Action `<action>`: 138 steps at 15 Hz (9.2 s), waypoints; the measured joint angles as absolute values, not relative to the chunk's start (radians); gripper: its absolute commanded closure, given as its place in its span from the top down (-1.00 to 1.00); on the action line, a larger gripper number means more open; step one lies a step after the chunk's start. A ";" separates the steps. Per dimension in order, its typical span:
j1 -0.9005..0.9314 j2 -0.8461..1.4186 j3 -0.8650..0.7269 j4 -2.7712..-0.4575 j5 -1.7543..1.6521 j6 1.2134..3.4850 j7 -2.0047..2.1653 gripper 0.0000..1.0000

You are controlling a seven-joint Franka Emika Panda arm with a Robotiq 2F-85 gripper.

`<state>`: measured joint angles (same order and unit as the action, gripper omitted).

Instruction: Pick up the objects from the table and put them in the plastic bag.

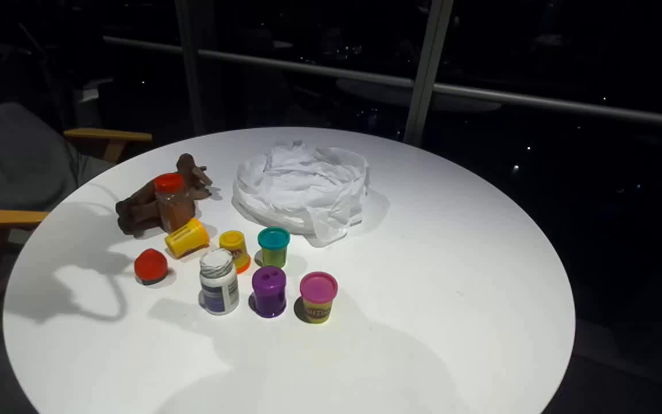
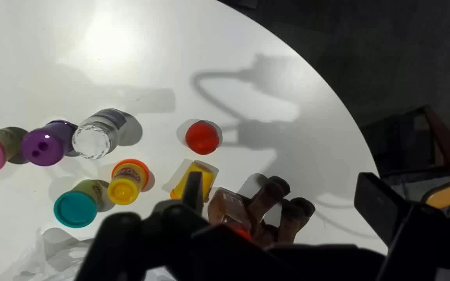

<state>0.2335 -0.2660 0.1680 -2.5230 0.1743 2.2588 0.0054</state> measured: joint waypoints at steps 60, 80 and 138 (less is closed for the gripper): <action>0.166 0.215 -0.074 -2.505 -0.249 2.786 0.398 -0.60; 0.235 0.653 -0.035 -1.689 -0.262 2.367 0.403 -0.60; 0.118 0.308 -0.126 -2.150 -0.115 2.698 0.183 -0.58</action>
